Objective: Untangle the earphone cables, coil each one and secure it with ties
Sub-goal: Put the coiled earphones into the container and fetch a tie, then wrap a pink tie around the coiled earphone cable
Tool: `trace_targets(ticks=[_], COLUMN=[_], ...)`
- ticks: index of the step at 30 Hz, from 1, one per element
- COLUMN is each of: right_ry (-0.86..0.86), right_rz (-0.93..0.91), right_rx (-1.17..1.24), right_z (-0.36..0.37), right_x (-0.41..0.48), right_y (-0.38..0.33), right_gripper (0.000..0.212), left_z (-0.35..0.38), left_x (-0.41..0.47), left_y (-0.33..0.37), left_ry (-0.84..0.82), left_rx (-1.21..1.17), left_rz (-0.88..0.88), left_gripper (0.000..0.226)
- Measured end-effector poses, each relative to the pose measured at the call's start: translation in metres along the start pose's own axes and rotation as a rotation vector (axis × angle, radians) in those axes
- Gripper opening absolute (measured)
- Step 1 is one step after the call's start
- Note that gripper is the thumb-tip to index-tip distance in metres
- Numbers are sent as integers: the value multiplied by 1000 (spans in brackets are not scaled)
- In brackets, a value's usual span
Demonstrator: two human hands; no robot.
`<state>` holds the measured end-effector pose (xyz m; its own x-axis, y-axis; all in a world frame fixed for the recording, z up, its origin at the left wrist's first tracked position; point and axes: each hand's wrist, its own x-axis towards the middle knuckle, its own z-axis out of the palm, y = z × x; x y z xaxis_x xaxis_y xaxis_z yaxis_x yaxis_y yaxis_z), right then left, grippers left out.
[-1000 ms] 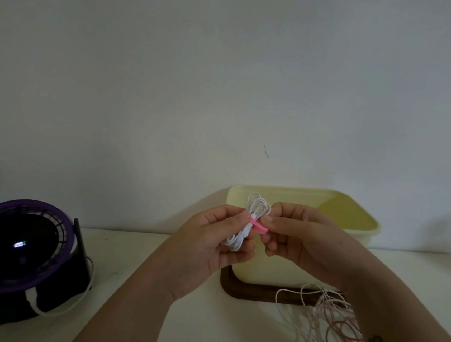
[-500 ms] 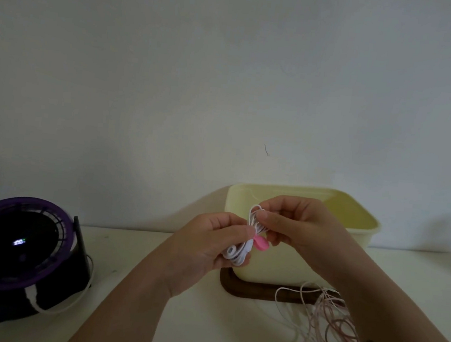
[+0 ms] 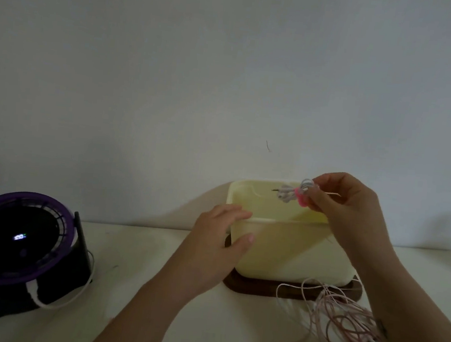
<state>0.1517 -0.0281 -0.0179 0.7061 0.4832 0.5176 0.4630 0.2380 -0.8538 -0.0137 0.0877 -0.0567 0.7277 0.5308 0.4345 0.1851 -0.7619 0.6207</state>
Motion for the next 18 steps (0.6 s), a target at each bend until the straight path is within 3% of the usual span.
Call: trace_targets(ticks=[4,9,12,15,18], right_ry=[-87,-147,-184,-292,-470], right_rz=[-83,-107,-128,-144,-95], right_rx=[-321,-377,-359,-359,-430], right_z=[6,5,-2,-16,-37], right_x=[-2,-4,-8,-20,-37], right_y=[6,0,-9,-17,-21], right_gripper=[2,18,15,11,9], left_z=[2,5,9,12,21], left_x=[0,-1,-5,-13,-27], left_y=[-2,-2,5,14,23], left_ry=[-8,-9,83,155,59], left_rx=[33,65,91,126,116], left_rz=[17,22,44,59,71], left_gripper=[40,44,40,33,28])
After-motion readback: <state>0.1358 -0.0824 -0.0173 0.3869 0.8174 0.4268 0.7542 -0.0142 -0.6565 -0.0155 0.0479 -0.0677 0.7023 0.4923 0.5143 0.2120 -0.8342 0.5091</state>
